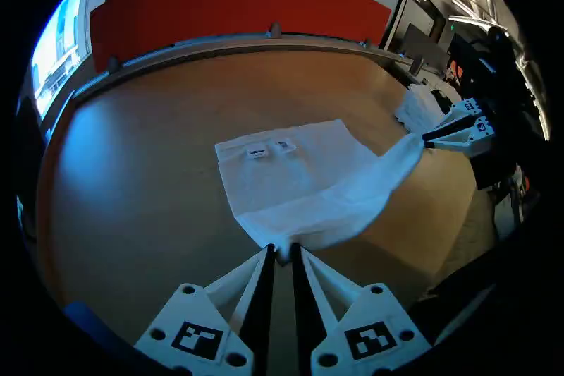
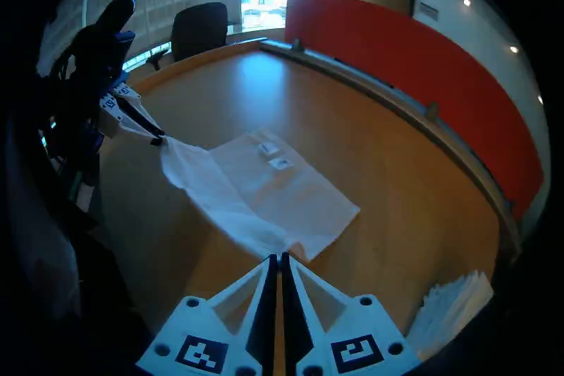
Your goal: Fold towel
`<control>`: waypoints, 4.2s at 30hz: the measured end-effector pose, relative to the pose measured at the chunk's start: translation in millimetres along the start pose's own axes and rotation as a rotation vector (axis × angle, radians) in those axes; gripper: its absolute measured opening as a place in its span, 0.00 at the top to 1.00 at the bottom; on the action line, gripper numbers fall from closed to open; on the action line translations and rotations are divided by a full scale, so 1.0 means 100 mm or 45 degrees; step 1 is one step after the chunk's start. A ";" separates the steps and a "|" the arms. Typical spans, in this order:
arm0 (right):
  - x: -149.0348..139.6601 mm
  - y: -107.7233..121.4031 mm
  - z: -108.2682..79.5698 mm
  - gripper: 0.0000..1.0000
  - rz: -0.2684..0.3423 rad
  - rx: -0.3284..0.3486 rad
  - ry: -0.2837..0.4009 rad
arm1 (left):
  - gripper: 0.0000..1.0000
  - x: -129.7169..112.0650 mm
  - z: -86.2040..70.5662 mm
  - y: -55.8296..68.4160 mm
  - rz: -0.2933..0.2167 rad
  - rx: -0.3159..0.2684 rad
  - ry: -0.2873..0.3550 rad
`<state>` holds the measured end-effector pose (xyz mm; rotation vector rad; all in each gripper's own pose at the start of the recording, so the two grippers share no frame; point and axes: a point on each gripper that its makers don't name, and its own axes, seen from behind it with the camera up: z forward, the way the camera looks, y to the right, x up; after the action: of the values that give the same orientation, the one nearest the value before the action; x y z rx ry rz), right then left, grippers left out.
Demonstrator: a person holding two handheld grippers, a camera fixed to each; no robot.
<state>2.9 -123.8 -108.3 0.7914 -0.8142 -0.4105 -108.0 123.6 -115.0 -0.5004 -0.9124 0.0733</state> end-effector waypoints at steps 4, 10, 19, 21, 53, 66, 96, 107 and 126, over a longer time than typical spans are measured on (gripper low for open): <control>-0.01 -0.02 -0.03 0.95 -0.008 0.003 -0.009 | 0.83 0.02 -0.02 0.00 -0.020 -0.004 0.007; -0.01 -0.03 -0.06 0.95 -0.001 0.005 -0.011 | 0.83 0.03 -0.02 0.03 -0.020 -0.013 0.005; 0.04 -0.02 -0.20 0.95 0.006 0.006 0.003 | 0.83 0.05 -0.09 0.09 -0.032 -0.039 0.004; 0.05 -0.03 -0.23 0.95 0.005 0.008 0.004 | 0.83 0.05 -0.12 0.10 -0.043 -0.046 0.002; 0.17 0.22 -0.05 0.95 0.001 -0.013 0.008 | 0.83 0.38 0.07 -0.06 -0.018 -0.031 0.043; 0.27 0.56 0.25 0.95 0.033 -0.049 0.023 | 0.83 0.71 0.46 -0.36 0.007 0.006 0.080; -0.03 0.88 0.97 0.95 0.208 -0.061 -0.044 | 0.83 0.68 1.23 -0.67 -0.025 0.020 0.034; -0.04 0.94 1.12 0.95 0.236 -0.100 -0.034 | 0.82 0.71 1.36 -0.74 0.007 0.048 0.033; 0.07 1.08 1.11 0.33 0.230 -0.185 0.030 | 0.53 0.84 1.28 -0.91 0.040 0.133 0.071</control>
<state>-75.0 -109.5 25.1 0.5814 -0.8167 -0.2946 -168.5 115.3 52.6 -0.4177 -0.8417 0.1339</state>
